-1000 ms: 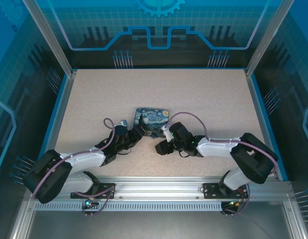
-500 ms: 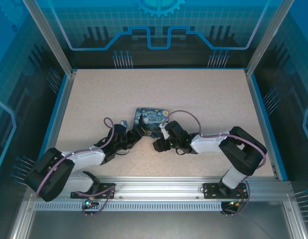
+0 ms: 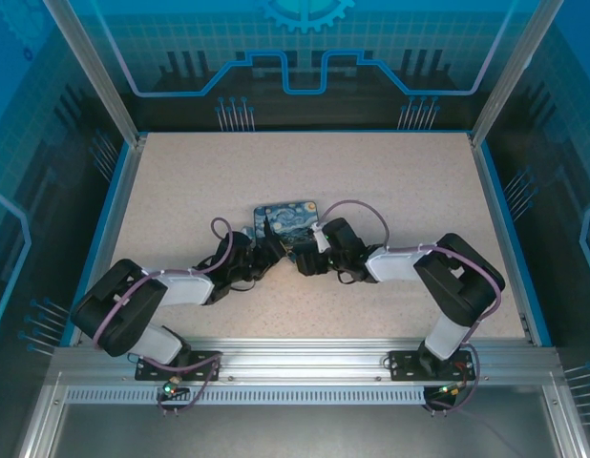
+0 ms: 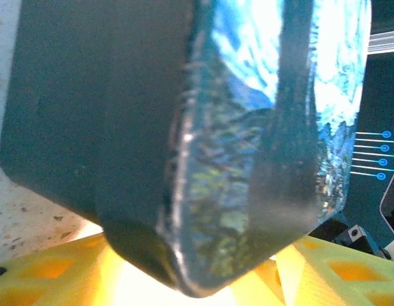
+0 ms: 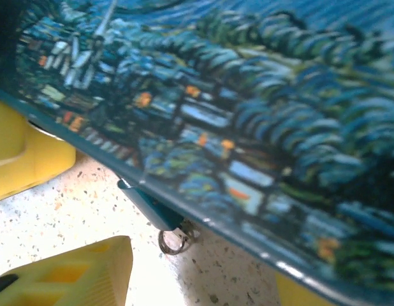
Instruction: Unlock a padlock with a key
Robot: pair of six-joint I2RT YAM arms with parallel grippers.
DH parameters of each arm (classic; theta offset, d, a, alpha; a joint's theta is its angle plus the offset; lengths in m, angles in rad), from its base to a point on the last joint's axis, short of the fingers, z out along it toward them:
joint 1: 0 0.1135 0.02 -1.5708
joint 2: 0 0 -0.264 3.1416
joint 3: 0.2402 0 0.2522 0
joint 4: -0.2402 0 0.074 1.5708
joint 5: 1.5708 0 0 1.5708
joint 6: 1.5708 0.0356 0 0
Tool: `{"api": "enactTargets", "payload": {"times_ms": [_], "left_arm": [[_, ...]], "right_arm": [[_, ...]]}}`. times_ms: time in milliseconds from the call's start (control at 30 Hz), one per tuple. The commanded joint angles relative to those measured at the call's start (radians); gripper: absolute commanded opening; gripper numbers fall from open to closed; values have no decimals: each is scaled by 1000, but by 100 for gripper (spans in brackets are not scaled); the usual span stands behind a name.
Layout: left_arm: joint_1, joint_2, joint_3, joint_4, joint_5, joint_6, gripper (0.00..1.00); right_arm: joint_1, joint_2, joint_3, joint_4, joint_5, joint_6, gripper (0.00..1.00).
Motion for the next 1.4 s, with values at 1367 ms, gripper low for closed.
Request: {"api": "enactTargets", "payload": {"times_ms": [1367], "left_arm": [[7, -333, -105, -191, -74, 55, 70]], "right_arm": [[45, 84, -28, 224, -104, -16, 33]]}}
